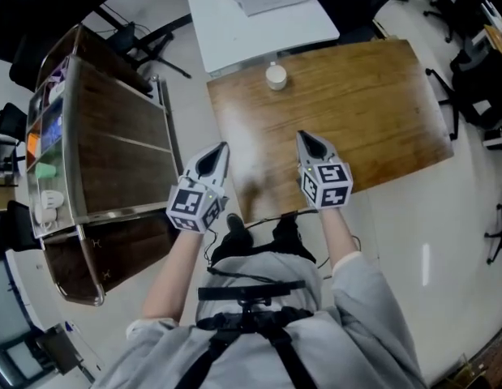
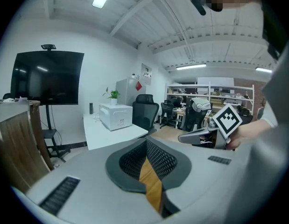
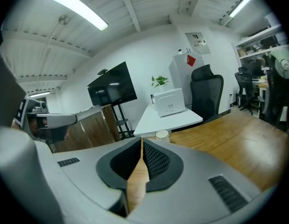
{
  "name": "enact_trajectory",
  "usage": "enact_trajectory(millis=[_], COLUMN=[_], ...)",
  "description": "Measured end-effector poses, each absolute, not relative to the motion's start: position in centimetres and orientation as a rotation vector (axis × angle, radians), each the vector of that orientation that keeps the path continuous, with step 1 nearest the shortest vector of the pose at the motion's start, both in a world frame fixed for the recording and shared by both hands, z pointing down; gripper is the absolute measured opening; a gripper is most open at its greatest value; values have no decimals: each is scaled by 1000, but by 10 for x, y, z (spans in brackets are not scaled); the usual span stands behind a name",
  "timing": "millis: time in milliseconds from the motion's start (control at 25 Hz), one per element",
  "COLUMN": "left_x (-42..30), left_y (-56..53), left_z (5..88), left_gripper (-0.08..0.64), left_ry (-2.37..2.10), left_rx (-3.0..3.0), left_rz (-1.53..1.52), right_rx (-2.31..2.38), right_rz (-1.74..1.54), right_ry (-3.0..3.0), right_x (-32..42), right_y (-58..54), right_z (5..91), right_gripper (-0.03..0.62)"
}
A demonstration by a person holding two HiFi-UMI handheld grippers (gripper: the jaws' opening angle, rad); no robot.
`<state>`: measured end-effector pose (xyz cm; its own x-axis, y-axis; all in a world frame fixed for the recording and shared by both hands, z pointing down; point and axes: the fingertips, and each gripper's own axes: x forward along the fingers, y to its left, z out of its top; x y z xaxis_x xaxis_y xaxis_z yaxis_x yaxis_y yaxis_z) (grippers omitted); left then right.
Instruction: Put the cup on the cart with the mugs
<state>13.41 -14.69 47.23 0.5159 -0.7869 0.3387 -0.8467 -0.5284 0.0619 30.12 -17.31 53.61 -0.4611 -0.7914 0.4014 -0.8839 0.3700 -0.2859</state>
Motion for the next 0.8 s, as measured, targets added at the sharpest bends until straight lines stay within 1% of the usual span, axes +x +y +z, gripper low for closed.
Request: enact_trajectory(millis=[40,120,200,280,360,600,720,800], left_x=[135,136,135,133,130,135,139,139], left_y=[-153,-165,-176,-188,-199,-233,-250,-262], left_z=[475,484,498,511,522,553,559,565], left_gripper=[5,5,5,5,5,5,5,5], left_ry=[-1386,-1355,-1311,-1274,-1266,-1244,-1253,-1274], left_rx=[2541,2552,2570,2582,2581,2567,2559,2545], left_rz=[407,412,418,428,430,446,444,446], right_rx=[1510,1514,1508,1489,1471,1513,1529,1536], right_rz=[695,673,623,587,584,566,569,572], right_ry=[-2420,-2397,-2373,-2347,-2325,-2254,-2229,-2227], right_x=[299,294,286,276,267,264,264,262], right_y=[-180,-197,-214,-233,-250,-309,-339,-358], right_z=[542,553,565,580,598,642,666,682], right_gripper=[28,42,87,156,244,424,481,499])
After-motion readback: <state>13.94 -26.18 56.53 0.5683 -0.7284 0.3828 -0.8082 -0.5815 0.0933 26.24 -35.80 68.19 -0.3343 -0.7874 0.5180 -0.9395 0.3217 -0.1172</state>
